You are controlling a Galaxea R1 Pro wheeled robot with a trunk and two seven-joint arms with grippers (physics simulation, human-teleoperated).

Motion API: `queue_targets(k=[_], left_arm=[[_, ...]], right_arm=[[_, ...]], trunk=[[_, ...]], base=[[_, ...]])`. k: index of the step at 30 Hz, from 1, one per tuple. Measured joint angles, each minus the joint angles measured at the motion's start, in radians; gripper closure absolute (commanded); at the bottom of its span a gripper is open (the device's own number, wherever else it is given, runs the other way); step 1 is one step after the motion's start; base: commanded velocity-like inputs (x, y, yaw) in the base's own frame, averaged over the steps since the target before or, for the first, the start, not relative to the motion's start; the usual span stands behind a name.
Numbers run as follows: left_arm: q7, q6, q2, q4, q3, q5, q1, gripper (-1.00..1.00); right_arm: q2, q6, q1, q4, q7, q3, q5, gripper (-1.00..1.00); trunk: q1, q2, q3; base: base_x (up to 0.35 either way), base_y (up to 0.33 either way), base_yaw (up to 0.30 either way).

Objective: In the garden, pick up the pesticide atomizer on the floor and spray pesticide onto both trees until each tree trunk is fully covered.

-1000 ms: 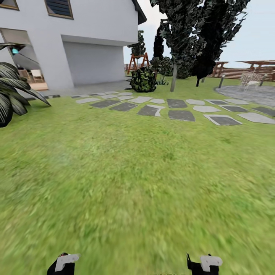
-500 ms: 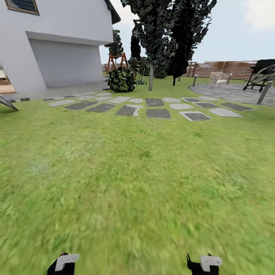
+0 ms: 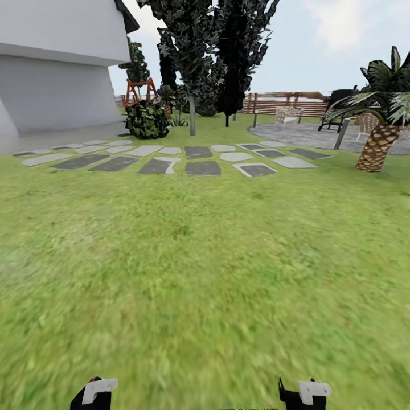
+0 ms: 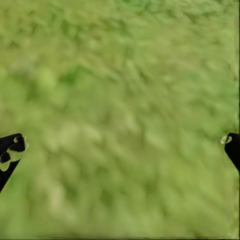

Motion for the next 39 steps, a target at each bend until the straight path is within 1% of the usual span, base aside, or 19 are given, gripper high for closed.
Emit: queue_targets(k=[39], left_arm=[[0.000, 0.000, 0.000, 0.000, 0.000, 0.000, -0.001, 1.00]], right_arm=[[0.000, 0.001, 0.000, 0.000, 0.000, 0.000, 0.000, -1.00]], trunk=[[0.000, 0.000, 0.000]], base=[[0.000, -0.273, -0.300]])
